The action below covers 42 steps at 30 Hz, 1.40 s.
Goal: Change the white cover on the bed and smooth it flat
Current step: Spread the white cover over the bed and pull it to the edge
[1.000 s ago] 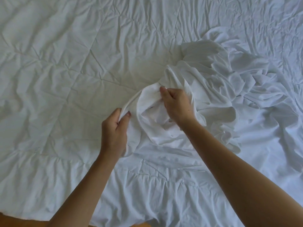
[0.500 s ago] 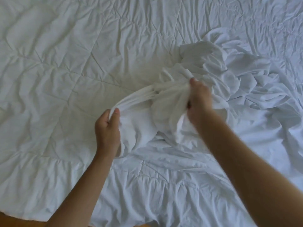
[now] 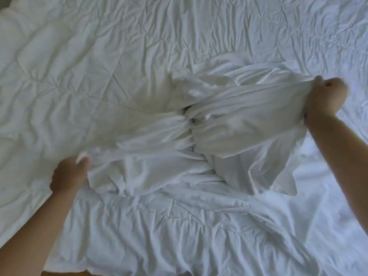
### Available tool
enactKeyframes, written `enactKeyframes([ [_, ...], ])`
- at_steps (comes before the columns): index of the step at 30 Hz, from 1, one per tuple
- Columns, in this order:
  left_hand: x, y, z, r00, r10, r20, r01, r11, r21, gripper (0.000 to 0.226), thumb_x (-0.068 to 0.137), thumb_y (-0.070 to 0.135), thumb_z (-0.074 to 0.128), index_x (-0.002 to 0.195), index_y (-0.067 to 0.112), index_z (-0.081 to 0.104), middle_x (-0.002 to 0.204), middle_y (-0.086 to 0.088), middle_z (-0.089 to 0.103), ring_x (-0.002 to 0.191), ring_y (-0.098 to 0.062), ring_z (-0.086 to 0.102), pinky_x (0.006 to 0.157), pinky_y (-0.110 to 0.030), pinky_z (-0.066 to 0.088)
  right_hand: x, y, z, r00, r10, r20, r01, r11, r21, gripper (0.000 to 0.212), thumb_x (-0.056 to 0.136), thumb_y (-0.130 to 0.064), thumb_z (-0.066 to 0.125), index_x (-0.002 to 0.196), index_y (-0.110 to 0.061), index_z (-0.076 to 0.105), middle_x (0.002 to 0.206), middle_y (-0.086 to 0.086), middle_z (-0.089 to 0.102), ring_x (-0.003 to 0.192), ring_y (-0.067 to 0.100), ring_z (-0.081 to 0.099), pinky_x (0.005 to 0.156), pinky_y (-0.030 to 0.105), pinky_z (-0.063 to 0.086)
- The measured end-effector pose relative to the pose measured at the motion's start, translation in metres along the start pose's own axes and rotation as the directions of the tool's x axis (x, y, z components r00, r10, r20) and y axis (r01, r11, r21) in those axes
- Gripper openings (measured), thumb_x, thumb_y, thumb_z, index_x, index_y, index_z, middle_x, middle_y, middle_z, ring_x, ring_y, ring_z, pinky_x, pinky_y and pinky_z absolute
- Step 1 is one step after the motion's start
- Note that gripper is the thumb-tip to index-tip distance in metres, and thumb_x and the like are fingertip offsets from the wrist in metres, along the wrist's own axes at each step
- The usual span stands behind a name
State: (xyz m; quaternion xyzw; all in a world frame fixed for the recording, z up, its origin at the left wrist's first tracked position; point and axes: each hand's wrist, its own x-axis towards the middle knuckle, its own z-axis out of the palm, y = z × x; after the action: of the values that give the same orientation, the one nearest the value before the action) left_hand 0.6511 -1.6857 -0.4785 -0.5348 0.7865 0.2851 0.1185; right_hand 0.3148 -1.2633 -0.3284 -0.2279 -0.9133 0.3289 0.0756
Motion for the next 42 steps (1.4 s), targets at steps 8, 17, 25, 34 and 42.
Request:
enactKeyframes([
  [8,-0.038,0.109,0.018,0.811,0.583,0.046,-0.583,0.812,-0.02,0.056,0.09,0.031,0.061,0.139,0.008,0.046,0.139,-0.016,0.049,0.127,-0.032,0.046,0.104,-0.038,0.035,-0.142,-0.052,0.078,0.363,-0.797,0.483,0.925,0.37,-0.086,0.082,0.083,-0.065,0.047,0.145,-0.012,0.037,0.142,0.016,0.044,0.134,0.034,0.037,0.114,0.043,0.024],
  [17,-0.054,0.192,0.064,0.672,0.718,0.184,-0.74,0.637,0.217,0.047,0.091,0.058,0.049,0.091,0.011,0.052,0.072,-0.007,0.06,0.07,-0.032,0.061,0.056,-0.03,0.031,-0.129,-0.031,0.091,0.243,-0.602,0.76,0.97,0.174,-0.173,0.038,0.09,-0.036,0.057,0.114,-0.007,0.049,0.102,0.014,0.062,0.089,0.036,0.063,0.067,0.04,0.041],
  [25,0.14,-0.006,-0.029,0.89,0.276,-0.362,-0.207,0.954,0.219,0.053,0.093,0.068,0.033,0.087,0.017,0.049,0.074,-0.017,0.053,0.066,-0.041,0.057,0.053,-0.037,0.042,0.034,-0.059,0.022,0.906,-0.424,-0.005,0.383,0.823,-0.42,0.039,0.08,-0.04,0.052,0.107,-0.011,0.054,0.107,0.025,0.064,0.1,0.046,0.058,0.077,0.049,0.044],
  [34,0.021,0.014,-0.037,0.975,0.007,-0.222,-0.009,1.0,-0.005,0.027,0.086,0.018,0.056,0.107,0.006,0.043,0.092,-0.027,0.059,0.088,-0.047,0.058,0.079,-0.048,0.044,-0.055,-0.03,0.095,0.771,-0.573,0.279,0.637,0.704,-0.313,0.063,0.092,-0.028,0.051,0.148,-0.009,0.028,0.152,0.023,0.025,0.14,0.039,0.021,0.117,0.049,0.015],
  [42,0.031,0.002,-0.001,0.981,-0.126,-0.147,0.096,0.976,-0.195,0.071,0.086,0.021,0.069,0.137,-0.006,0.027,0.123,-0.027,0.055,0.112,-0.042,0.054,0.092,-0.045,0.039,-0.286,0.045,0.101,0.011,-0.954,0.3,0.953,0.101,0.287,0.038,0.088,-0.034,0.064,0.115,-0.011,0.05,0.108,0.012,0.065,0.097,0.029,0.057,0.081,0.038,0.044],
])
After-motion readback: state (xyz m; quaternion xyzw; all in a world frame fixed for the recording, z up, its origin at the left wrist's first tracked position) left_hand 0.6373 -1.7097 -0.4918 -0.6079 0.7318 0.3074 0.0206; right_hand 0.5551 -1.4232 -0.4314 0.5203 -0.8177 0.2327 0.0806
